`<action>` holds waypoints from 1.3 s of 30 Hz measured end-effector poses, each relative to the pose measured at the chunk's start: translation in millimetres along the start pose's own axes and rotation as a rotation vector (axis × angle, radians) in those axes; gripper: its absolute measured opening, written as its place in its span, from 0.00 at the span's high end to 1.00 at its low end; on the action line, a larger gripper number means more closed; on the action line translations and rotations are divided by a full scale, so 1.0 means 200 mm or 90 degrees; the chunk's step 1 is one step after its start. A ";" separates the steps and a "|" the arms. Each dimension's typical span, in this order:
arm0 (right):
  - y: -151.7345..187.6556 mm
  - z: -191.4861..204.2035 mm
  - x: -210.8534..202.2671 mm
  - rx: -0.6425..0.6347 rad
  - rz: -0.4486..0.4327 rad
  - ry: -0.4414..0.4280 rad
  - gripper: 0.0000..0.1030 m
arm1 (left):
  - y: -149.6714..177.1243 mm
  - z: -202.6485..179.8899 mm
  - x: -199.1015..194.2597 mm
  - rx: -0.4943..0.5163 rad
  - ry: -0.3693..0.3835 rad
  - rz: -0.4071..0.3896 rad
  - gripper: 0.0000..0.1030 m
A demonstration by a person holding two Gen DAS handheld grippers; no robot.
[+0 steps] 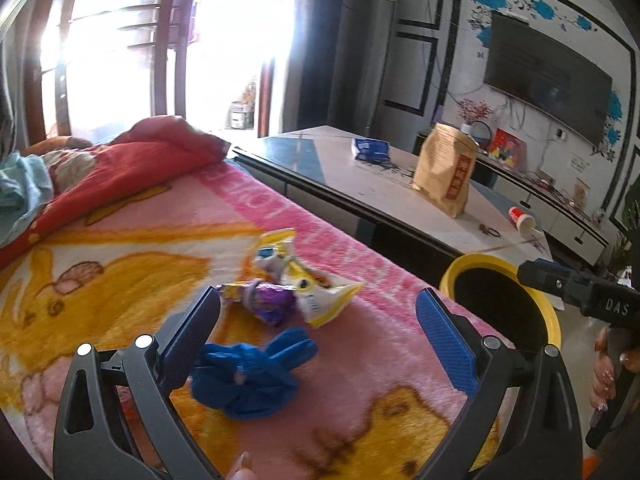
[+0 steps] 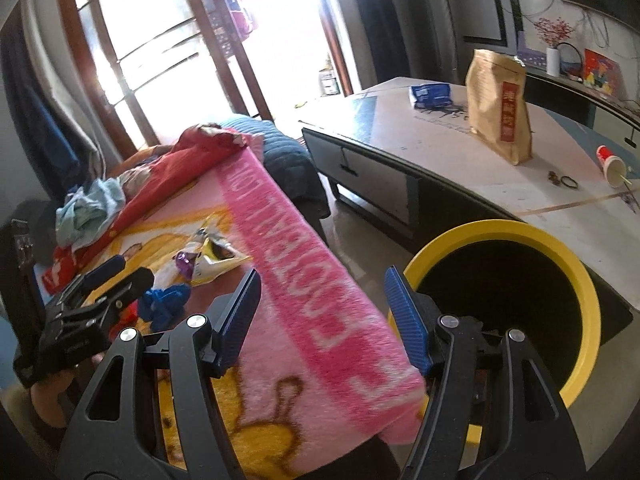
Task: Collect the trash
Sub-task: 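Move both tools back toward the blue glove and wrappers on the blanket, then grasp the blue glove with the left tool while the right tool grasps the yellow-white wrapper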
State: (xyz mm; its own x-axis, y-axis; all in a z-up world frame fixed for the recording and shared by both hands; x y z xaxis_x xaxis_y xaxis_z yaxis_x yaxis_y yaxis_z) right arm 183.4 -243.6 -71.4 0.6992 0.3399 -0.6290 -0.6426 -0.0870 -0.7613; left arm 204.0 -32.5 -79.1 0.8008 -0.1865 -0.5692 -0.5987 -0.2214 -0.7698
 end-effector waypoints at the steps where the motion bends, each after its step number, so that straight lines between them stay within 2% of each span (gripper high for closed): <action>1: 0.00 0.02 0.01 -0.004 0.003 -0.005 0.45 | 0.00 0.01 0.00 -0.003 -0.002 -0.001 0.07; 15: -0.04 0.24 0.16 -0.058 0.026 -0.048 0.45 | -0.01 0.30 -0.07 -0.060 -0.060 -0.009 0.07; 18: -0.06 0.30 0.22 -0.074 0.032 -0.054 0.41 | 0.01 0.34 -0.08 -0.065 -0.062 -0.001 0.07; 24: -0.09 0.40 0.35 -0.110 0.053 -0.074 0.40 | 0.05 0.39 -0.05 -0.068 -0.058 0.026 0.08; 27: -0.10 0.44 0.42 -0.123 0.068 -0.088 0.36 | 0.06 0.39 -0.04 -0.061 -0.051 0.039 0.18; 32: -0.15 0.47 0.54 -0.141 0.087 -0.096 0.34 | 0.08 0.39 0.00 -0.064 -0.030 0.070 0.35; 39: -0.17 0.48 0.67 -0.141 0.118 -0.105 0.34 | 0.12 0.38 0.05 -0.070 -0.014 0.102 0.45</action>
State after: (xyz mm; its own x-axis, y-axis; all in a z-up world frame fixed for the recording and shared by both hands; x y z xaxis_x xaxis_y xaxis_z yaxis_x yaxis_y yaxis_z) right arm 268.7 -105.8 -115.8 0.5052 0.4451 -0.7394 -0.6577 -0.3560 -0.6638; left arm 199.3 32.6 -124.9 0.6946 -0.2071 -0.6890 -0.7158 -0.2941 -0.6333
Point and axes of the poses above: each gripper's, at about its wrist camera, not at the fingertips, and x roughly the way its jaws point, z to its left, y to its underside, the point moved 5 cm from there along x, roughly the way its jaws point, and after that the axes turned 12 degrees about -x, right-handed, at the moved point
